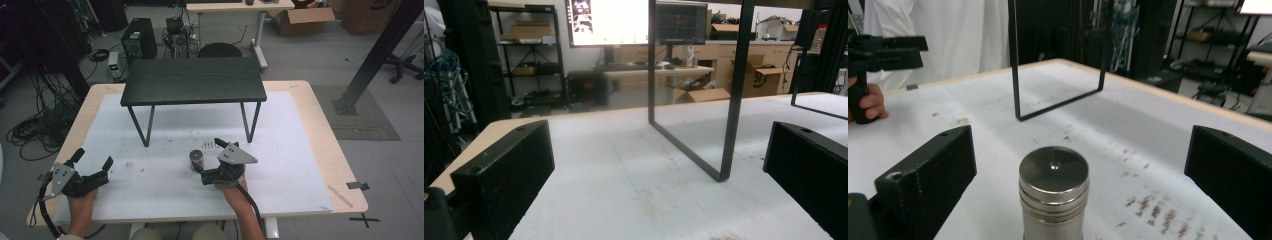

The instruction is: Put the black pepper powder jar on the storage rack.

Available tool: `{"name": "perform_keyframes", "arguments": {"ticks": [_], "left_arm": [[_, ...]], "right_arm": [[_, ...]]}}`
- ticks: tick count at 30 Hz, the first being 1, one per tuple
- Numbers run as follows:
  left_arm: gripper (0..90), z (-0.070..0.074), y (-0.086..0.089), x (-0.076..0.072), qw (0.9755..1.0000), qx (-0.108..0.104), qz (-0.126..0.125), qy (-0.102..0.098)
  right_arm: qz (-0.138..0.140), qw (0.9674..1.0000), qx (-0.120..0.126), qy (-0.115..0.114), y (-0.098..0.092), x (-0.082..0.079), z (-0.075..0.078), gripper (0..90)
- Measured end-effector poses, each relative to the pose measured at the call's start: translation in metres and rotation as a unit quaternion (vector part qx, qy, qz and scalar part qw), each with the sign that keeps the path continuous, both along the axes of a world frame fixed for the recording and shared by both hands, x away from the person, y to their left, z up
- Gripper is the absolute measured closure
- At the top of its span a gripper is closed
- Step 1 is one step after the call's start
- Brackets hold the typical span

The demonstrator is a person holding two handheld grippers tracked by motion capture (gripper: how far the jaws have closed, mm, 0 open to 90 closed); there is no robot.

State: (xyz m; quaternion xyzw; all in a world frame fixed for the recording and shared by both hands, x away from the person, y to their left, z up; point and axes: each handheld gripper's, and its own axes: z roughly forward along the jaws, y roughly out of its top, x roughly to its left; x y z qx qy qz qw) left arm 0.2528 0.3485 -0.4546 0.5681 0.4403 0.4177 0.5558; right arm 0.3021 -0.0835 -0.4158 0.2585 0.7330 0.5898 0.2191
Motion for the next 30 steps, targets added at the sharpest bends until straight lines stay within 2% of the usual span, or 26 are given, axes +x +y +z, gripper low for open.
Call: {"name": "perform_keyframes", "arguments": {"ticks": [8, 13, 18, 20, 22, 28, 30], "left_arm": [[0.4, 0.000, 0.000, 0.000, 1.0000, 0.000, 0.000, -0.001], [0.4, 0.000, 0.000, 0.000, 1.0000, -0.001, 0.000, -0.001], [0.4, 0.000, 0.000, 0.000, 1.0000, -0.001, 0.000, -0.001], [0.4, 0.000, 0.000, 0.000, 1.0000, -0.001, 0.000, -0.001], [0.4, 0.000, 0.000, 0.000, 1.0000, -0.002, 0.000, -0.001], [0.4, 0.000, 0.000, 0.000, 1.0000, -0.001, 0.000, -0.001], [0.4, 0.000, 0.000, 0.000, 1.0000, -0.001, 0.000, -0.001]], "right_arm": [[0.010, 0.9993, -0.016, 0.033, 0.012, 0.010, -0.009, 0.0], [0.021, 0.9978, -0.035, 0.052, 0.017, 0.014, -0.012, 3.1], [0.025, 0.9963, -0.042, 0.071, 0.019, 0.018, -0.016, 6.7], [0.032, 0.9957, -0.039, 0.078, 0.019, 0.019, -0.017, 10.5], [0.042, 0.9945, -0.046, 0.084, 0.020, 0.021, -0.018, 14.3], [0.047, 0.9927, -0.056, 0.096, 0.023, 0.023, -0.020, 26.0], [0.049, 0.9925, -0.057, 0.097, 0.024, 0.024, -0.021, 32.5]]}}
